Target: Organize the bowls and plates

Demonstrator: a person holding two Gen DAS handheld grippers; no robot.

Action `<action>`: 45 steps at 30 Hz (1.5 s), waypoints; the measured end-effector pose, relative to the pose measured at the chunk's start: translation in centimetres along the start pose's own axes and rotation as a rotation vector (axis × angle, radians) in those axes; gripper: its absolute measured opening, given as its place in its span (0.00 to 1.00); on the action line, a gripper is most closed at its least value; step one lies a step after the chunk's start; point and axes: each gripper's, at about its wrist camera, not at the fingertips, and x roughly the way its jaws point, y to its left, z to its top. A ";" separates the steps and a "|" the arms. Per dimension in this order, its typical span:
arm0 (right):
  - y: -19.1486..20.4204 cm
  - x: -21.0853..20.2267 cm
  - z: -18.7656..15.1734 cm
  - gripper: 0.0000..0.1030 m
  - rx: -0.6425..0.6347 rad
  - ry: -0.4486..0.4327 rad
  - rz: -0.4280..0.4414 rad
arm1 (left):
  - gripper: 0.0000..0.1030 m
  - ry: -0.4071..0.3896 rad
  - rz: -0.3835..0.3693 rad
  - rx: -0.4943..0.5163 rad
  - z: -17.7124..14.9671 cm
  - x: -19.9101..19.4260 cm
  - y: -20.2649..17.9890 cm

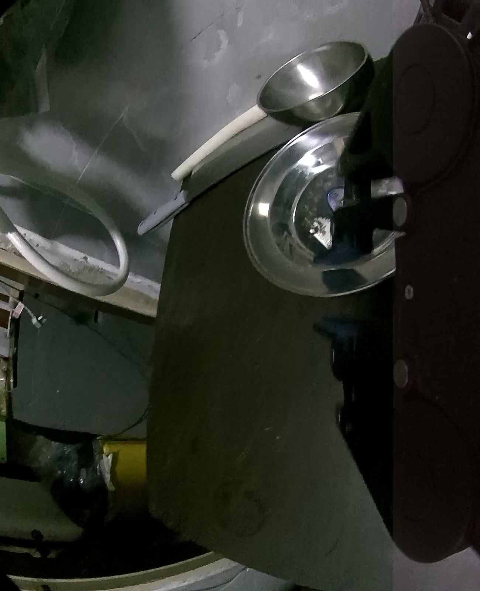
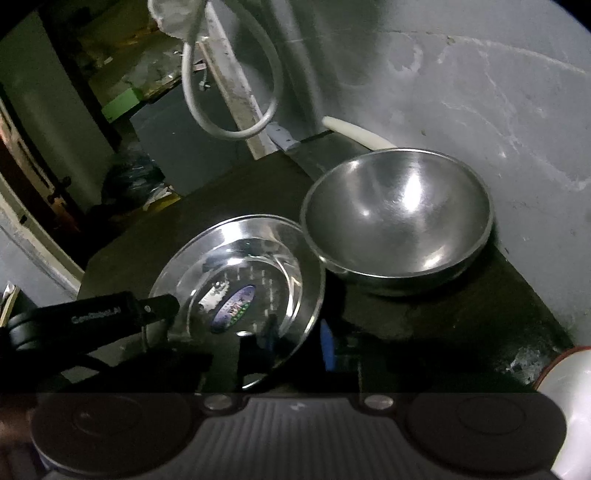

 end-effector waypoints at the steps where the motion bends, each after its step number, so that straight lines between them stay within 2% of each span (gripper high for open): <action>1: 0.2 -0.1 -0.1 0.22 -0.011 -0.005 -0.002 | 0.17 0.002 -0.010 -0.003 -0.2 -0.1 0.0; 7: 0.7 -1.6 -0.8 0.21 -0.045 -0.006 0.000 | 0.17 0.004 -0.018 -0.013 -1.5 -1.7 0.4; 16: 2.7 -5.6 -2.6 0.21 -0.100 -0.060 -0.011 | 0.17 -0.036 -0.032 -0.015 -3.2 -5.5 0.9; 31: 7.9 -17.9 -8.1 0.21 -0.200 -0.177 -0.045 | 0.19 -0.148 -0.113 0.009 -7.9 -17.6 1.9; 37: 9.5 -21.4 -11.6 0.21 -0.215 -0.182 -0.042 | 0.20 -0.160 -0.078 0.016 -11.0 -21.5 2.5; 45: 10.3 -23.2 -15.1 0.22 -0.242 -0.157 -0.054 | 0.20 -0.153 -0.060 0.014 -14.9 -24.1 3.6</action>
